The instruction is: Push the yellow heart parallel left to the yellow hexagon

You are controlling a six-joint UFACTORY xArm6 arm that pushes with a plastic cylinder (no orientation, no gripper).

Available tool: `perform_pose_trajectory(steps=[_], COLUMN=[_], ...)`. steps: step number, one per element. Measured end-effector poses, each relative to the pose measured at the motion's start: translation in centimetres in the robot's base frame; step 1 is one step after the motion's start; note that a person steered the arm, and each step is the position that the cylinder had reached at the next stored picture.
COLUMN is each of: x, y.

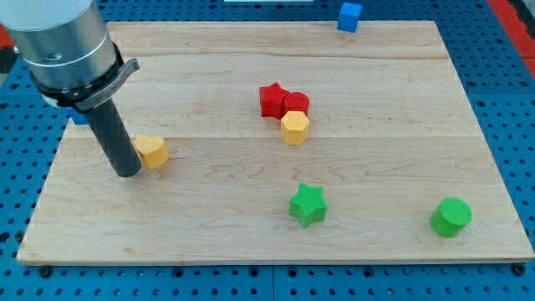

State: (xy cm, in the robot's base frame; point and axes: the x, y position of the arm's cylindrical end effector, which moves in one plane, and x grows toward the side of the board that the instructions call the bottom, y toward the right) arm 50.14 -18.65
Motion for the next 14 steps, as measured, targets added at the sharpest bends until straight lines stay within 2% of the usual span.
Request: perform_pose_trajectory(steps=[1, 2, 3, 5, 6, 7, 8, 10, 11, 13, 14], x=[0.3, -2.7, -5.5, -1.2, -3.2, -4.8, -3.2, -1.6, -1.6, -2.0, -2.0], y=[-1.4, 4.3, 12.4, 3.9, 1.2, 8.0, 10.1, -0.6, -4.0, -4.2, -2.1])
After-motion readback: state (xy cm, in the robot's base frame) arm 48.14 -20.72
